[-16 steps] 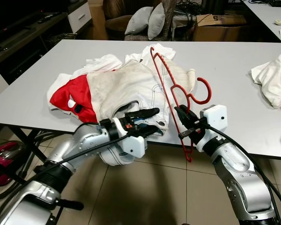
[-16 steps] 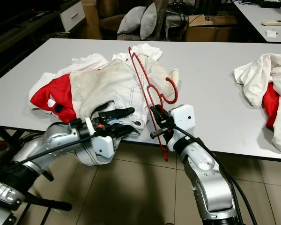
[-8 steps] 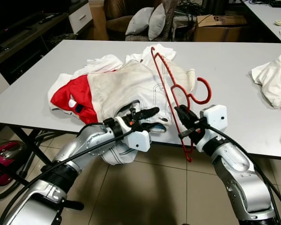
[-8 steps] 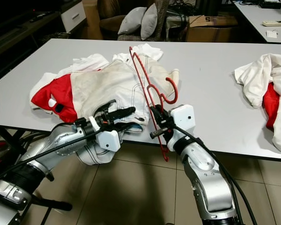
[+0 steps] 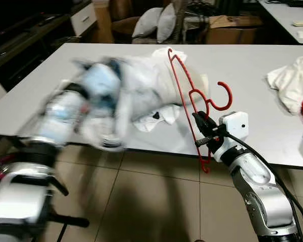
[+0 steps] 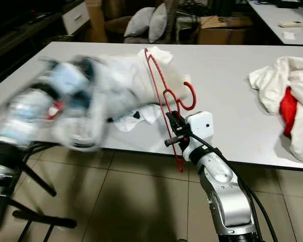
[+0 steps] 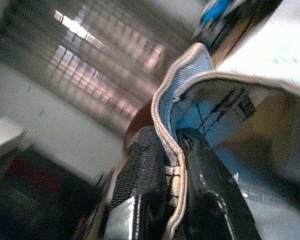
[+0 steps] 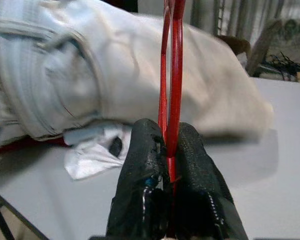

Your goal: Hang hanger

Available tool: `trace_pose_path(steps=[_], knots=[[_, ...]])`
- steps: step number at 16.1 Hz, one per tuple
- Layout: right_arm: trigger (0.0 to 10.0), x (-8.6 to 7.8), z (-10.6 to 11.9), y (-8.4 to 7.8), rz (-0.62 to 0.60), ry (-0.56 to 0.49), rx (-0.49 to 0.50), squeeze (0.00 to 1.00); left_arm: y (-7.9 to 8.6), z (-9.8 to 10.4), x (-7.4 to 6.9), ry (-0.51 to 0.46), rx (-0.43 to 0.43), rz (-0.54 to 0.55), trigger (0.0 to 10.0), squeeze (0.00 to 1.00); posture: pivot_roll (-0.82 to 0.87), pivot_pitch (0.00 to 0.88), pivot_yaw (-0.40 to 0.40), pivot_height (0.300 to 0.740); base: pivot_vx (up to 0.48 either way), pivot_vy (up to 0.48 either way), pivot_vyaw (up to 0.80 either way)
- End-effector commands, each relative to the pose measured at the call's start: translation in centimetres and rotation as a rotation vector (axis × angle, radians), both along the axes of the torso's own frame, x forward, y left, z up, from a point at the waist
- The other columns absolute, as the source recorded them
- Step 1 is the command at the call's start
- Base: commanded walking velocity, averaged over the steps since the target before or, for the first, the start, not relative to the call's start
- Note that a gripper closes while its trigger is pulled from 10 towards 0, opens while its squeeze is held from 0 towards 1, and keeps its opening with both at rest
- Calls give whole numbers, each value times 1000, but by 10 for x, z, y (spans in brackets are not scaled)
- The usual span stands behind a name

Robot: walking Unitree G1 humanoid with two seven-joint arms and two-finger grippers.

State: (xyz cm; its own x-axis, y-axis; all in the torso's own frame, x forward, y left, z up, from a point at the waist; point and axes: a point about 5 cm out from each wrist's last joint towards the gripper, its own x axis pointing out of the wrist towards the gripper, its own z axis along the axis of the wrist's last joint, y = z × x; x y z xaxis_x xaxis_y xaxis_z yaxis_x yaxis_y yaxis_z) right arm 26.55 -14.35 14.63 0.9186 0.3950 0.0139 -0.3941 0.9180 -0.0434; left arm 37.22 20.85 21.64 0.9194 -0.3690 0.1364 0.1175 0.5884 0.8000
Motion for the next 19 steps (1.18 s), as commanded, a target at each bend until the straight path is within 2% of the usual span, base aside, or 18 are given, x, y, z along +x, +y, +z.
trace_pose_path(steps=[1,2,3,4,5,7,8,10,11,12,14,15,19], knots=[[10000,2,5,4,12,-24,-3,0,8,-20,-3,100,45,20,0,0,-23,0,93,740,0,0,0],[10000,2,5,4,13,-24,-4,0,12,-35,-6,192,101,14,0,0,-23,0,93,740,0,0,0],[10000,2,5,4,15,-25,-5,0,13,-58,-15,327,174,-36,0,0,-19,0,88,740,0,0,0],[10000,4,5,5,18,-28,-3,0,5,-68,-23,365,142,-113,10000,0,-15,0,84,740,0,0,0],[10000,5,6,6,25,-33,-3,0,-6,-67,-26,360,93,-186,10000,1000,-10,0,82,740,0,0,0],[10000,7,7,8,31,-36,-1,0,-15,-71,-31,366,139,-261,10000,1000,-6,0,83,740,0,0,0],[10000,6,7,10,34,-36,2,0,-18,-70,-33,353,187,-276,10000,1000,-4,0,85,740,0,0,0],[10000,6,6,12,39,-35,6,0,-21,-63,-35,305,210,-290,10000,1000,0,0,87,740,0,0,0],[10000,5,4,13,43,-30,10,0,-21,-57,-37,250,242,-297,10000,1000,6,0,87,740,0,0,0],[10000,4,3,15,47,-27,16,0,-24,-52,-40,170,326,-295,10000,1000,13,0,85,740,0,0,0],[10000,5,3,17,52,-26,20,0,-30,-52,-41,115,379,-285,10000,1000,17,0,85,740,0,0,0],[10000,5,3,19,55,-26,23,0,-36,-54,-42,112,380,-287,10000,0,19,0,85,740,0,0,0],[10000,5,3,22,74,-24,24,0,-50,-62,-39,120,394,-280,10000,0,23,0,78,740,0,0,0]])
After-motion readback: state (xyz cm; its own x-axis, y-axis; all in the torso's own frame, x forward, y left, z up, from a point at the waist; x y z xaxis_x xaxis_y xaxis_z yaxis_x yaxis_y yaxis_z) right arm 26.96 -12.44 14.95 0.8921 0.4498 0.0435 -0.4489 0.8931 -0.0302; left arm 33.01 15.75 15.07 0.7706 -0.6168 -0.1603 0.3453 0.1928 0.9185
